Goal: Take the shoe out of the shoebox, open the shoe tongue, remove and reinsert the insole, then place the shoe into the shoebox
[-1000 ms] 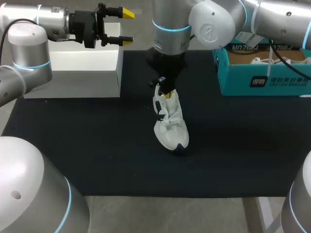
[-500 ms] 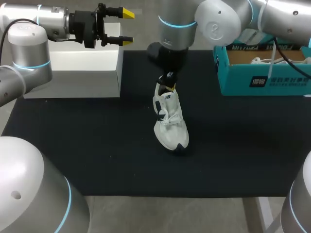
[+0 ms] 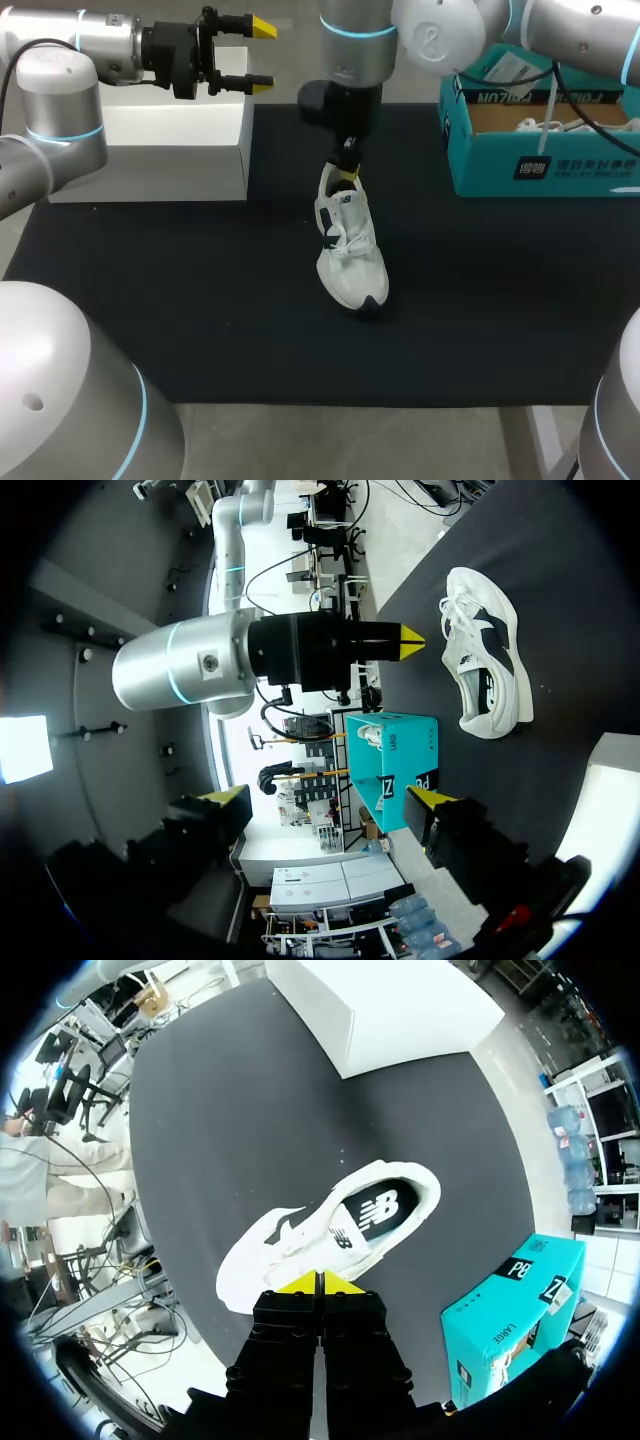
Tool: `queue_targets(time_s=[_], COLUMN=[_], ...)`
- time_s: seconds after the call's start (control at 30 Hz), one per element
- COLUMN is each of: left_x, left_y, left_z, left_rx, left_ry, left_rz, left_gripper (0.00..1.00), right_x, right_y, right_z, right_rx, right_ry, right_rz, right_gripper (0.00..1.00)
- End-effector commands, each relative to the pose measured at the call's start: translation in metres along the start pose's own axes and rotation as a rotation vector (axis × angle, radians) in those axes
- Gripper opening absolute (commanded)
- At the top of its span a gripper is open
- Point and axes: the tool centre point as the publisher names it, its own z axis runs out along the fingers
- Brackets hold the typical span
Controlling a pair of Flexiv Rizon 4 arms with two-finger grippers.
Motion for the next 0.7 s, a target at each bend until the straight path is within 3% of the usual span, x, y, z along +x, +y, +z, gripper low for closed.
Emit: queue_targets(time_s=[0.03,0.63,0.7], left_x=[-0.0001,-0.0001,-0.0001], left_y=[-0.0009,-0.0009,-0.0009], left_z=[0.0005,0.0005,0.0005], left_rx=[-0.002,-0.002,-0.002], left_ry=[0.002,0.002,0.002], left_rz=[0.002,0.002,0.002], left_gripper=[1.0,1.0,1.0], right_x=[0.0004,0.0004,-0.0086], right_y=[0.0004,0.0004,0.0045], right_z=[-0.0001,-0.0001,0.0021], right_rx=[0.002,0.002,-0.001], right_ry=[0.0,0.0,-0.032], right_rz=[0.001,0.001,-0.037], right_gripper=[0.0,0.0,0.0])
